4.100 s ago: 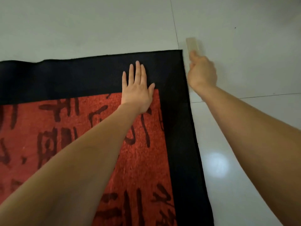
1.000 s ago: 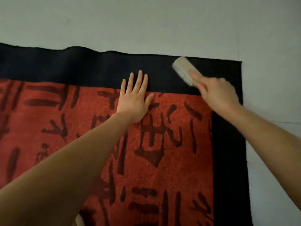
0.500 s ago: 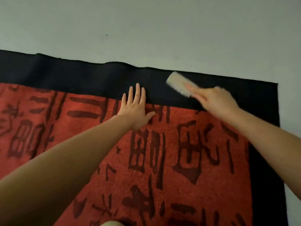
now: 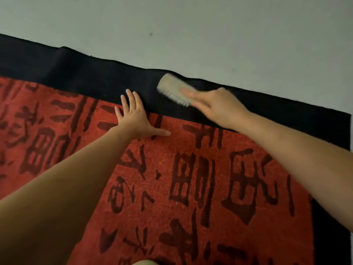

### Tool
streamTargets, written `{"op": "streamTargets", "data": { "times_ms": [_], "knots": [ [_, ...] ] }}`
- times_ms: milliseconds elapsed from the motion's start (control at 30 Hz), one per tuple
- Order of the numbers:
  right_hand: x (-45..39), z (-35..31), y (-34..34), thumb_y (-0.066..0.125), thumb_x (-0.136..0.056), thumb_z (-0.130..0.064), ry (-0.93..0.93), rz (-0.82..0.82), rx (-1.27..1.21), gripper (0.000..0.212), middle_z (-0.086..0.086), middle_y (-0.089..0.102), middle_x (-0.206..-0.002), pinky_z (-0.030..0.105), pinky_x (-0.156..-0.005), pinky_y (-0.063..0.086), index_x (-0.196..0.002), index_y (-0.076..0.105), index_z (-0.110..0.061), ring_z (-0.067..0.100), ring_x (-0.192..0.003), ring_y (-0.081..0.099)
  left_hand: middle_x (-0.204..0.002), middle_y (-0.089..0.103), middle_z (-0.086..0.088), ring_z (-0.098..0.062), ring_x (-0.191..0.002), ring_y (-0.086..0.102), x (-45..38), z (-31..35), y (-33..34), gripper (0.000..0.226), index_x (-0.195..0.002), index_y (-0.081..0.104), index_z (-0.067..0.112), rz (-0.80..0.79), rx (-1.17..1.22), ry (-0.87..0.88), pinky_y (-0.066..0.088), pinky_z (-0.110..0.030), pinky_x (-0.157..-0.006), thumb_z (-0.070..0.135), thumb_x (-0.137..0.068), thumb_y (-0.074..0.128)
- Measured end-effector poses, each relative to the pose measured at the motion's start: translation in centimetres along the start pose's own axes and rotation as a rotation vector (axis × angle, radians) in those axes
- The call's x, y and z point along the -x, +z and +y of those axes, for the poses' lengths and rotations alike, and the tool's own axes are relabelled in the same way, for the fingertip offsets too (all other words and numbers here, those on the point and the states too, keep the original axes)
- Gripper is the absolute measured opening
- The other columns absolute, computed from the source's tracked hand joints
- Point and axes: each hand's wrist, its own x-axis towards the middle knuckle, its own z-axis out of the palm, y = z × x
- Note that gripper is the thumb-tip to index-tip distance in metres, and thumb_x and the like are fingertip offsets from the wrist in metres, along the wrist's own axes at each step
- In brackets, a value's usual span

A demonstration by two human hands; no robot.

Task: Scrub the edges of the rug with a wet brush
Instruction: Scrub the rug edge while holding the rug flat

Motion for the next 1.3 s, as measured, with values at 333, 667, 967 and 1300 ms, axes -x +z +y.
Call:
{"op": "streamTargets", "data": {
  "times_ms": [333,667,967,1300],
  "knots": [
    [-6.0,-7.1,1.1,0.031,-0.104,-0.039,-0.161,-0.161,0.226,0.046,0.027,0.063,-0.096,0.046,-0.076,0.047,-0.147,0.02,-0.051,0.043,-0.091,0.062,-0.159,-0.029,-0.009,-0.034,-0.147,-0.02,0.2,-8.9,-3.6,0.165,-0.152,-0.02,0.009,-0.021,0.082,-0.267,-0.002,-0.061,-0.118,0.085,-0.039,0.072],
    [-11.2,-13.1,3.3,0.033,-0.103,-0.041,-0.26,-0.229,0.135,0.044,0.023,0.064,-0.107,0.044,-0.079,0.048,-0.145,0.027,-0.051,0.042,-0.096,0.062,-0.157,-0.033,-0.012,-0.03,-0.146,-0.025,-0.9,-11.7,-3.9,0.171,-0.149,-0.025,0.005,0.033,0.192,-0.256,-0.006,-0.044,-0.121,0.083,-0.036,0.075],
    [-16.3,-16.9,3.1,0.035,-0.103,-0.034,-0.246,-0.306,0.134,0.045,0.023,0.064,-0.112,0.046,-0.082,0.049,-0.145,0.029,-0.049,0.043,-0.099,0.062,-0.157,-0.034,-0.005,-0.04,-0.146,-0.022,-2.3,-19.4,-7.9,0.17,-0.151,-0.027,0.02,-0.06,0.228,-0.456,0.0,-0.07,-0.112,0.082,-0.032,0.078],
    [-22.4,-24.3,-0.8,0.034,-0.1,-0.012,-0.208,-0.304,0.244,0.059,0.02,0.059,-0.102,0.038,-0.065,0.038,-0.151,0.019,-0.037,0.04,-0.089,0.06,-0.155,-0.038,0.0,-0.038,-0.143,-0.03,-1.9,-19.7,-8.0,0.171,-0.149,-0.03,0.022,-0.037,0.285,-0.41,-0.006,-0.071,-0.111,0.089,-0.029,0.071]
  ]
}}
